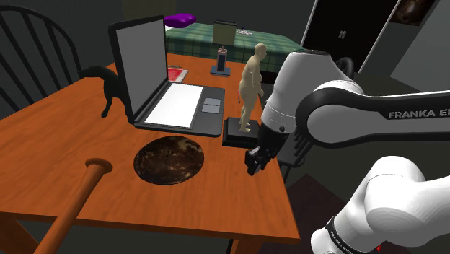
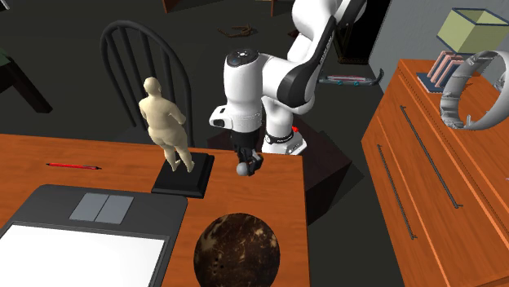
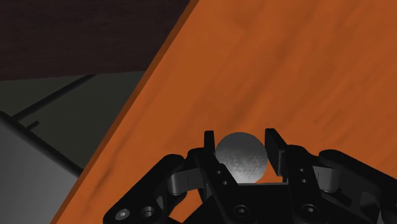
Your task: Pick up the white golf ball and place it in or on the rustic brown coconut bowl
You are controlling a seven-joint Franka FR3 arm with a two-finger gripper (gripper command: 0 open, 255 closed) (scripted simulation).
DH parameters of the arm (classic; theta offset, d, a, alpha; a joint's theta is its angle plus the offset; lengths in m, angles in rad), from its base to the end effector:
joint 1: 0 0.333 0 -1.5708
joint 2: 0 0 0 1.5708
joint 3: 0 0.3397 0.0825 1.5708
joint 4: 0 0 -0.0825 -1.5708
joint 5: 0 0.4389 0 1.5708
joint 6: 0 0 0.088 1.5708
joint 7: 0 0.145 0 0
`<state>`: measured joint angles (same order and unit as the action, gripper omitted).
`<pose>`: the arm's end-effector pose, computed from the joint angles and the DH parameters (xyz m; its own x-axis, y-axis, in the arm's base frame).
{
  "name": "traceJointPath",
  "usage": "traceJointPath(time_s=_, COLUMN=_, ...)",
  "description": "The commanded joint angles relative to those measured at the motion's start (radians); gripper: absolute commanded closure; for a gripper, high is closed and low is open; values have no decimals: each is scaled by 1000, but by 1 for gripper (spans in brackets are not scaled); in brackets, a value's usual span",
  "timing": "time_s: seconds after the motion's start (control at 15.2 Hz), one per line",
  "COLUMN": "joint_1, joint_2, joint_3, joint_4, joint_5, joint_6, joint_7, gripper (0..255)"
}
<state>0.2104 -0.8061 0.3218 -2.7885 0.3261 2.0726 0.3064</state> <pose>0.3019 0.1837 0.3785 0.9986 -0.0104 0.0515 -0.0060 -0.9963 -0.0858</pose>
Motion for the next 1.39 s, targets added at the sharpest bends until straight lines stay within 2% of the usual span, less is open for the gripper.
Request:
traceJointPath(time_s=0.0, joint_1=-3, joint_2=-8, joint_3=-6, joint_4=21, joint_5=-7, joint_6=-29, joint_7=2, gripper=255)
traceJointPath(time_s=1.32, joint_1=-28, joint_2=-35, joint_3=-62, joint_4=269, joint_5=-67, joint_6=-302, joint_7=25, gripper=255)
